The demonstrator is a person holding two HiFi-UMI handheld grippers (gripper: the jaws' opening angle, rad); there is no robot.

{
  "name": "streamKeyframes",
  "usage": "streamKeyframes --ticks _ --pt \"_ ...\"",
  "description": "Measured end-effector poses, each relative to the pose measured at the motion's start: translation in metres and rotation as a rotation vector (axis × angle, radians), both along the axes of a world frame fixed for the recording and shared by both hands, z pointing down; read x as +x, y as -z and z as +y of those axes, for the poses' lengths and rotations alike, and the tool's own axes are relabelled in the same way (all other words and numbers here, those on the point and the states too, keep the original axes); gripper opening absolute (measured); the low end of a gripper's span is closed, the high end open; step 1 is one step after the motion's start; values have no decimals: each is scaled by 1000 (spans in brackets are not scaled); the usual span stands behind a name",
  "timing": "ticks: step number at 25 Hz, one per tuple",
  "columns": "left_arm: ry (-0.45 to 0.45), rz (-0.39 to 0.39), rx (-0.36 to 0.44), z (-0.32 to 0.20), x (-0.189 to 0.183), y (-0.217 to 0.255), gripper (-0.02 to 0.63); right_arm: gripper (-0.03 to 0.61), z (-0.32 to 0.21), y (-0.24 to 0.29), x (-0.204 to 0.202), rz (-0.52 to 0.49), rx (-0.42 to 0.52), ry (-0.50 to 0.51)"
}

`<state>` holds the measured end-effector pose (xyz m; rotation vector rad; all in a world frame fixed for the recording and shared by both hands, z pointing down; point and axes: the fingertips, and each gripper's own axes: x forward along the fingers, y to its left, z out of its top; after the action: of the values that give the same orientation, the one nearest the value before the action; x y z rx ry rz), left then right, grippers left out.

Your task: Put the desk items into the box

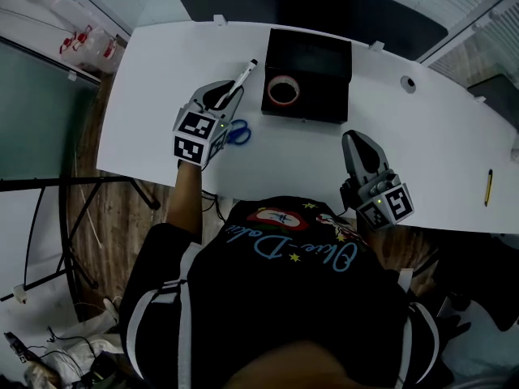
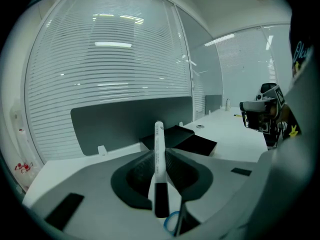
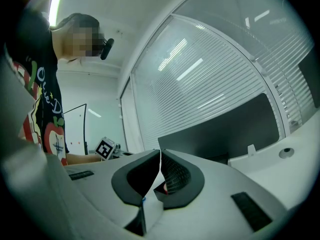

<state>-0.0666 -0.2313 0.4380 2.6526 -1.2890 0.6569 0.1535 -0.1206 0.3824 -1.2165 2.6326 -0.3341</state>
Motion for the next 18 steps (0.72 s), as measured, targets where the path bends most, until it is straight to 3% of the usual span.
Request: streamKeyframes --ticks 18 --pt "-311 -45 -49 -9 112 -35 89 12 37 -5 68 6 -36 -275"
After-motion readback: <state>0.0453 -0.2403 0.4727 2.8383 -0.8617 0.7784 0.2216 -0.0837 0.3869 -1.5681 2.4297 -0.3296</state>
